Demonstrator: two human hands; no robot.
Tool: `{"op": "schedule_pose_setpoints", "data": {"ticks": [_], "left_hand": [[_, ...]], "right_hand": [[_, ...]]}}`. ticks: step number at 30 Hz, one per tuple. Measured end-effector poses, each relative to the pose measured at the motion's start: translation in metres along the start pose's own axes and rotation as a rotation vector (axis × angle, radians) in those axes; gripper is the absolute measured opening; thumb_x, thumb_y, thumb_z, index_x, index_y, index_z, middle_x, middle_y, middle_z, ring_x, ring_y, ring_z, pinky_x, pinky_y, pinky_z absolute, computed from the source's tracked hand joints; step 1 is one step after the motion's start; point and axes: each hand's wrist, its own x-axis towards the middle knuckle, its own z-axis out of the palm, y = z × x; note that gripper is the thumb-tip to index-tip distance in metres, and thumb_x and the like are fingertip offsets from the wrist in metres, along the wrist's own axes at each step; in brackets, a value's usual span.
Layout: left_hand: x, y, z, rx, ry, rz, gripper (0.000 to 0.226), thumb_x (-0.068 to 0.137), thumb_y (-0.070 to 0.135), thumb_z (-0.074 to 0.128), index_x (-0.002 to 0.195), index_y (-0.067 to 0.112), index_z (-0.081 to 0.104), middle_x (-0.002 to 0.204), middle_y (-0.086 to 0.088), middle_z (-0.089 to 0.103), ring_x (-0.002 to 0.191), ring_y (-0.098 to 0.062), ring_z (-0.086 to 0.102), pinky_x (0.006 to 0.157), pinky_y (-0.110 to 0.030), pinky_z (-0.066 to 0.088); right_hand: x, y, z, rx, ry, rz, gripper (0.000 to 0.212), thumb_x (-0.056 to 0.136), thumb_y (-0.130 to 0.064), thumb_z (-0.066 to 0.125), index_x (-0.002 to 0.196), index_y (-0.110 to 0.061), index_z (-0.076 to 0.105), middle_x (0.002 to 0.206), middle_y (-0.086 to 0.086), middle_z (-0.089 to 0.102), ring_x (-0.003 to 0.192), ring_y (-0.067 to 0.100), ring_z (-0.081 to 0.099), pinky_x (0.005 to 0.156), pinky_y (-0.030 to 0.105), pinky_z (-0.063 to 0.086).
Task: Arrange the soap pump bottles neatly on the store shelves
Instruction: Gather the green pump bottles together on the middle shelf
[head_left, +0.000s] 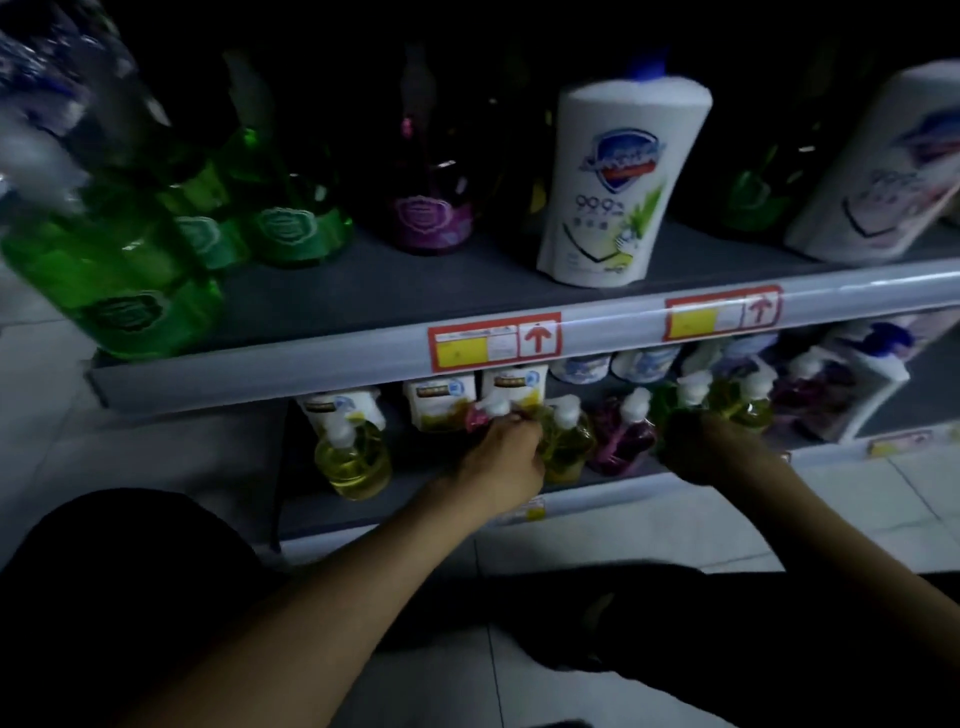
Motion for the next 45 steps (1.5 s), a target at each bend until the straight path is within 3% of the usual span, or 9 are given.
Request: {"op": "schedule_pose_setpoints", "data": {"ticks": [6,15,23,29,32,35,38,41,45], "left_hand": [[0.042,0.016,0.029,-0.09,0.116,-0.123,0.044,0.086,0.014,0.058,0.129,0.012,0.049,0.134,-0.011,0.049,0.124,-0.03,0.047,0.098,-0.039,0.042],[0.058,0.028,0.047,-0.405,0.251,-0.337,0.023,0.092,0.005,0.05,0.114,0.013,0.051,0.125,-0.007,0.054,0.12,-0.026,0.049,0.096,-0.033,0.04],[0.055,0.02,0.015,-0.213,0.331,-0.342,0.011,0.088,0.006,0.056,0.093,0.015,0.056,0.104,-0.005,0.059,0.103,-0.023,0.057,0.084,-0.036,0.051],[0.021,0.042,-0.044,0.142,-0.077,-0.047,0.014,0.088,0.027,0.055,0.098,0.021,0.063,0.101,-0.002,0.065,0.093,-0.022,0.061,0.079,-0.036,0.052],[-0.011,0.054,-0.093,-0.107,-0.286,0.186,0.014,0.091,0.03,0.059,0.095,0.019,0.066,0.087,0.001,0.07,0.079,-0.014,0.066,0.073,-0.033,0.055],[-0.024,0.061,-0.138,-0.595,0.181,0.246,0.012,0.091,0.01,0.059,0.086,0.016,0.067,0.073,-0.004,0.068,0.065,-0.007,0.064,0.061,-0.019,0.049],[-0.005,0.059,-0.162,-0.608,0.681,0.198,0.022,0.094,0.005,0.052,0.108,0.018,0.061,0.099,0.001,0.066,0.086,-0.007,0.062,0.073,-0.017,0.048],[0.018,0.068,-0.164,-0.672,0.588,0.122,0.048,0.094,0.005,0.055,0.139,0.012,0.044,0.127,-0.003,0.053,0.107,-0.011,0.054,0.094,-0.029,0.048],[0.02,0.064,-0.151,-0.855,0.637,0.134,0.055,0.086,0.005,0.067,0.136,0.017,0.049,0.126,0.0,0.058,0.111,-0.015,0.058,0.09,-0.031,0.051]], "right_hand": [[0.025,0.0,0.016,0.27,0.197,0.022,0.023,0.091,-0.027,0.057,0.096,-0.006,0.065,0.104,0.026,0.067,0.102,0.041,0.064,0.083,0.043,0.05],[0.037,-0.036,0.057,0.396,0.084,-0.312,0.046,0.084,-0.012,0.066,0.129,-0.01,0.055,0.122,0.013,0.065,0.114,0.031,0.059,0.096,0.032,0.045],[0.036,-0.048,0.041,0.254,0.123,-0.218,0.025,0.086,-0.007,0.056,0.108,-0.003,0.067,0.107,0.023,0.069,0.102,0.04,0.064,0.085,0.039,0.052],[-0.011,-0.063,-0.046,-0.03,-0.118,-0.361,0.026,0.087,-0.022,0.059,0.109,-0.008,0.061,0.107,0.007,0.064,0.104,0.028,0.063,0.079,0.033,0.049],[-0.055,-0.067,-0.109,0.091,-0.194,-0.379,0.015,0.09,-0.028,0.061,0.097,-0.019,0.07,0.09,-0.003,0.071,0.082,0.012,0.069,0.074,0.031,0.056],[-0.073,-0.058,-0.148,0.358,0.063,-0.386,0.01,0.086,-0.033,0.067,0.093,-0.027,0.071,0.082,-0.003,0.071,0.076,0.009,0.067,0.074,0.032,0.055],[-0.057,-0.057,-0.156,0.648,0.369,-0.351,0.046,0.08,-0.024,0.074,0.124,-0.018,0.059,0.115,0.003,0.066,0.104,0.022,0.064,0.091,0.045,0.051],[-0.042,-0.076,-0.15,0.666,0.434,-0.385,0.048,0.078,-0.016,0.069,0.124,-0.024,0.055,0.121,0.004,0.065,0.113,0.027,0.061,0.092,0.046,0.051],[-0.039,-0.093,-0.14,0.752,0.559,-0.383,0.042,0.075,-0.008,0.069,0.113,-0.024,0.062,0.107,0.002,0.071,0.102,0.021,0.066,0.083,0.041,0.056]]}}
